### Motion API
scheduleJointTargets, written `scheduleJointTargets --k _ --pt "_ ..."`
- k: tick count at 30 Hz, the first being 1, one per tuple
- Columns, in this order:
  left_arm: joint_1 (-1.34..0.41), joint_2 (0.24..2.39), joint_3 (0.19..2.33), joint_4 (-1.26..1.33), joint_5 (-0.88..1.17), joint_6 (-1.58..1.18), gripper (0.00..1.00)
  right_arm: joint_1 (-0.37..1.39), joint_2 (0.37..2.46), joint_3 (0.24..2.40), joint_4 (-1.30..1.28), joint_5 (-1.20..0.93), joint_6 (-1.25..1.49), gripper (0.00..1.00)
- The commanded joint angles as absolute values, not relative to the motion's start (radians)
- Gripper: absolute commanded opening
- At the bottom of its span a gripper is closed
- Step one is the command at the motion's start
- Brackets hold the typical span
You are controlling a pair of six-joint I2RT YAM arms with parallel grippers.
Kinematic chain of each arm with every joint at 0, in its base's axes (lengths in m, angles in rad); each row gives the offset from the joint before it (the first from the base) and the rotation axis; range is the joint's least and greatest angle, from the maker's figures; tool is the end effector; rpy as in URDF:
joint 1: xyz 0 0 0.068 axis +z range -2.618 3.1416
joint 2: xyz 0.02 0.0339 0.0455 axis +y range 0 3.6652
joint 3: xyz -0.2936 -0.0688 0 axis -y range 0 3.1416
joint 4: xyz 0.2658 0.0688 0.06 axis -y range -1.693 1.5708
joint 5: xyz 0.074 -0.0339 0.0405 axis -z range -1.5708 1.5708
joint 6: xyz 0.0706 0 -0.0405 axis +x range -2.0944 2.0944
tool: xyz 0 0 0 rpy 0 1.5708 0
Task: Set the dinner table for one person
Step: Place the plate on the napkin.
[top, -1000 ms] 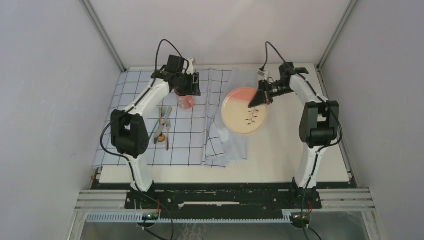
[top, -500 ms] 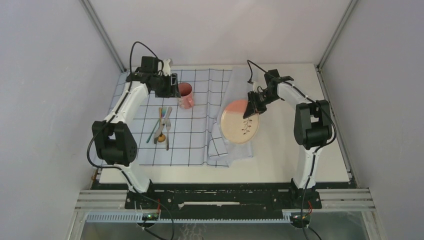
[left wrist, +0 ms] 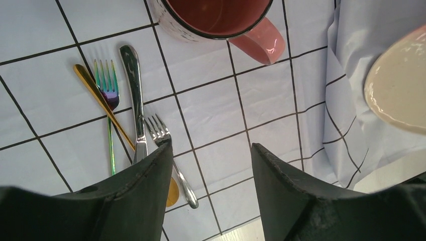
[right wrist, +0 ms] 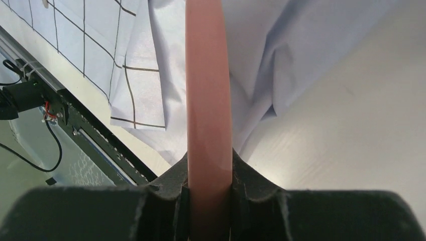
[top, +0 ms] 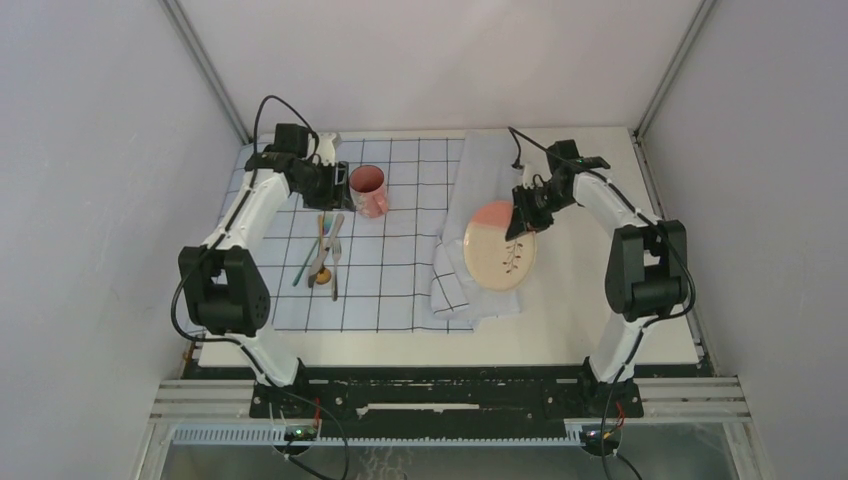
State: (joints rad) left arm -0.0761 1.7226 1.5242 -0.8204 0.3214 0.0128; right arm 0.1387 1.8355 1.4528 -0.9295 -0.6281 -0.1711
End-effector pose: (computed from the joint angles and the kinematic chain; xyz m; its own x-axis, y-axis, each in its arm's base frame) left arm 0.4079 -0.0535 0.2901 -0.8459 0.0767 -0.5278 0.2482 0.9325 -0.2622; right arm 0.3898 0.0963 0.2265 -0.8991 -0.2646 -0.3487 -0.4199 0.7464 0.5162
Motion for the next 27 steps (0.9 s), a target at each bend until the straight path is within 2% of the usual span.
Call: scheduleJointTargets --k 1,14,22,27 --pt "-0.072 1.651 1.502 -0.825 0.351 0.054 0.64 0.075 1.747 1.409 -0.937 -0.569 -0.228 0.00" --pt "-0.070 1.635 1.498 -0.846 0.350 0.074 0.64 -0.033 1.733 1.340 -0.950 -0.521 -0.268 0.00" --pt "-0.069 1.609 1.467 -0.853 0.373 0.084 0.64 -0.107 1.653 1.293 -0.948 -0.481 -0.279 0.00" --pt "-0.068 1.608 1.477 -0.858 0.392 0.078 0.64 -0.106 1.562 1.414 -1.045 -0.536 -0.284 0.00"
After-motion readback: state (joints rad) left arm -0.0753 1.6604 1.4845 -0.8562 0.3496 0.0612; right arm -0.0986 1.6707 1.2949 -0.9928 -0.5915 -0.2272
